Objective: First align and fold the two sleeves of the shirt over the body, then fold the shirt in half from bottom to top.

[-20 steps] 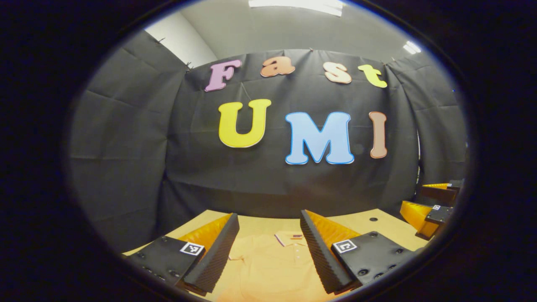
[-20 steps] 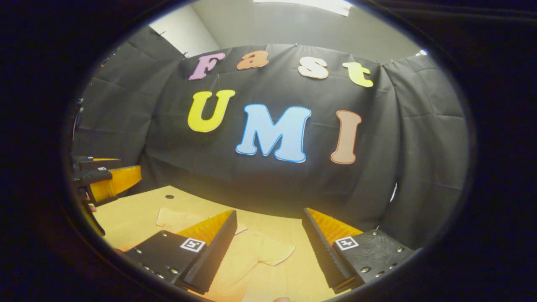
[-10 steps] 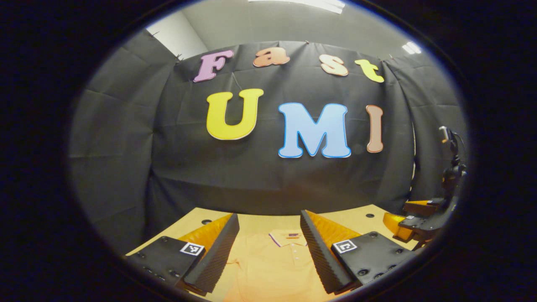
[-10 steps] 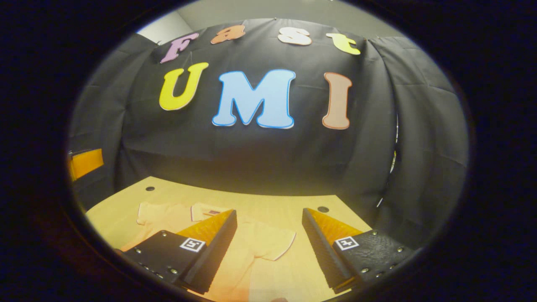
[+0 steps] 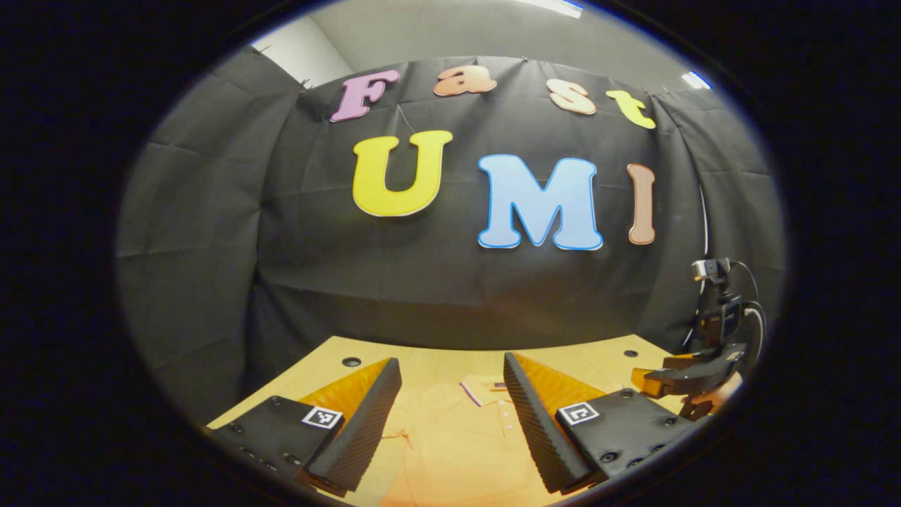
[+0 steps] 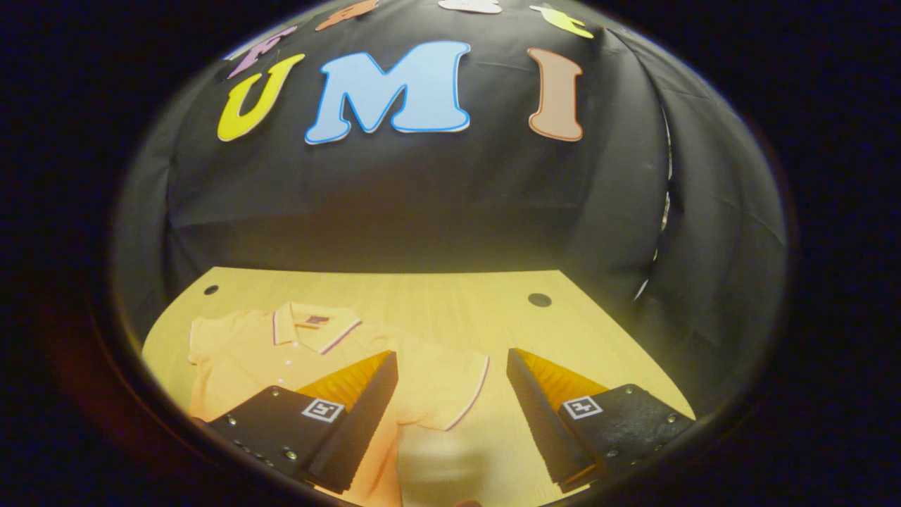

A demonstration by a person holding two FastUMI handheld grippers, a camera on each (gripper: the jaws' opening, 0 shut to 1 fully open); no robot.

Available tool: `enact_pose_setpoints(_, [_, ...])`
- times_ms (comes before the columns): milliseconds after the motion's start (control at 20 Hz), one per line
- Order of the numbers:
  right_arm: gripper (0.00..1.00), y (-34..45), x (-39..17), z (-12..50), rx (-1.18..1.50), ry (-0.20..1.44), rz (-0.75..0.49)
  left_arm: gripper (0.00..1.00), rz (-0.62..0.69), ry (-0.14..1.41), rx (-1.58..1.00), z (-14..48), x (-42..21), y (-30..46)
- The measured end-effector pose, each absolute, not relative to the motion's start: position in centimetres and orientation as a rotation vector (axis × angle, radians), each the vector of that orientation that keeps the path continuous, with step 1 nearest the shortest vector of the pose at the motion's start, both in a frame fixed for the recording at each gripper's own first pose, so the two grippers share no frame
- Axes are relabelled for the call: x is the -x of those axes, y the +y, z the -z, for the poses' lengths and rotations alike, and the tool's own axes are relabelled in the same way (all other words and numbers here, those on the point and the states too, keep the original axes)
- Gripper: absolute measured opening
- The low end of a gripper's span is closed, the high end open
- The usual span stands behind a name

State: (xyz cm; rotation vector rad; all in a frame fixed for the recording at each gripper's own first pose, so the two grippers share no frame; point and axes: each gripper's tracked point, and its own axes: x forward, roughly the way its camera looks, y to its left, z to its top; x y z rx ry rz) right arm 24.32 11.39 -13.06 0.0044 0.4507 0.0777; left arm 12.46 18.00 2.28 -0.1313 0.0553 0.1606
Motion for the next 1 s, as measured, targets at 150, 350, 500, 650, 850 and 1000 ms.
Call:
enact_pose_setpoints(150, [0.97, 11.2, -26.2, 16.1, -0.006, 0.513, -0.062, 0.96, -0.175, 0.059, 0.118, -2.1, -12.6, 18.6])
enact_pose_setpoints(350, [0.97, 11.0, -28.3, 19.6, -0.007, 0.59, -0.042, 0.96, -0.192, 0.073, 0.095, -1.6, -12.2, 19.3])
enact_pose_setpoints(500, [0.97, 10.7, -29.5, 22.0, -0.006, 0.652, -0.023, 0.95, -0.208, 0.08, 0.106, -1.2, -11.8, 19.9])
enact_pose_setpoints(650, [0.97, 10.7, -30.3, 23.9, 0.023, 0.685, -0.018, 0.95, -0.223, 0.093, 0.104, -0.7, -11.5, 20.5])
enact_pose_setpoints(850, [0.97, 10.3, -30.9, 24.9, -0.004, 0.722, 0.004, 0.96, -0.242, 0.102, 0.098, -0.3, -11.0, 21.5])
enact_pose_setpoints(1000, [0.97, 10.3, -31.2, 25.5, -0.05, 0.742, 0.014, 0.95, -0.252, 0.107, 0.098, -0.2, -10.8, 21.9])
